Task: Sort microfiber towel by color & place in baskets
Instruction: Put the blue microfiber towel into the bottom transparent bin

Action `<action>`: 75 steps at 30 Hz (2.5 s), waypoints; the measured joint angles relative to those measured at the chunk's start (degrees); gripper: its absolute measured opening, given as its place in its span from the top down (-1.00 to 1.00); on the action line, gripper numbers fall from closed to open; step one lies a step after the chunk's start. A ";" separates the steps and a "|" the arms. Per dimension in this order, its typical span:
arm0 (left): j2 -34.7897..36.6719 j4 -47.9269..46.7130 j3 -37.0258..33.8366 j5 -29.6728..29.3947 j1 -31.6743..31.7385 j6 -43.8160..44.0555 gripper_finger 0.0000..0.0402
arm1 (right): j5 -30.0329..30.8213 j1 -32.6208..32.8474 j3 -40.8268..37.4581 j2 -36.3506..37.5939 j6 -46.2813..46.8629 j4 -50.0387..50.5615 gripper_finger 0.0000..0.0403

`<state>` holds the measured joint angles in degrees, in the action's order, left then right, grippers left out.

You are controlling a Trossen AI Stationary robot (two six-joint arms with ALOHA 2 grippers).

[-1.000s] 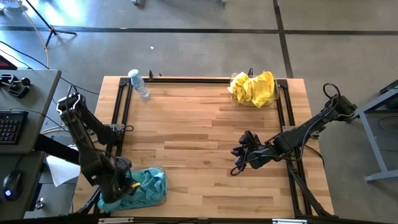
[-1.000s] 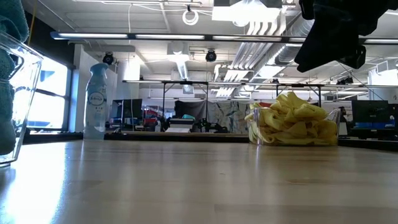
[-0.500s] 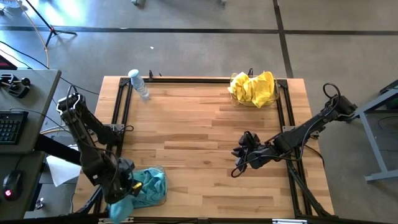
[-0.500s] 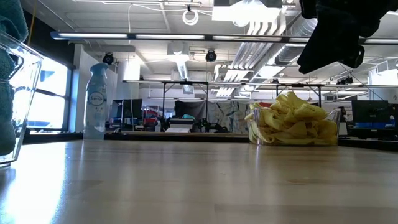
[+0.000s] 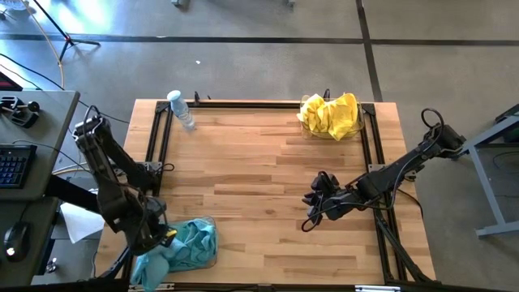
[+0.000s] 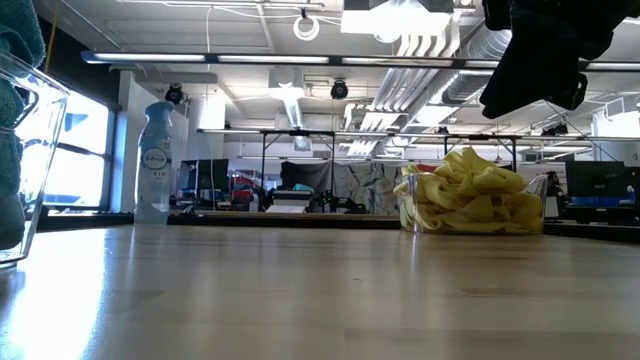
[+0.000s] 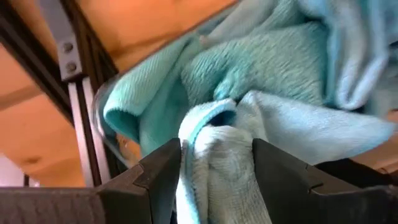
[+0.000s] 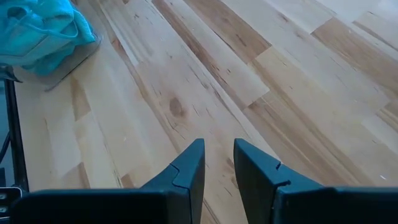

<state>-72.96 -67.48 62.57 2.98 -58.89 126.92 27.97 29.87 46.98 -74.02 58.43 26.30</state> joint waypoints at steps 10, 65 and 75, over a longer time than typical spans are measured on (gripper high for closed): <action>7.09 -3.03 1.03 -2.06 0.00 -1.52 0.08 | -0.05 0.00 0.00 0.00 1.07 -0.06 0.61; -19.68 13.56 -3.46 -4.48 -7.52 -41.71 0.08 | -1.60 -8.13 0.03 -0.02 3.69 -1.90 0.61; -18.15 12.86 -5.52 -0.19 -7.06 -39.82 0.08 | -1.60 -8.13 0.03 -0.02 4.53 -1.90 0.61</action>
<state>-91.12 -54.62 57.05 2.79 -65.95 87.09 26.37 21.74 47.00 -74.04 62.97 24.40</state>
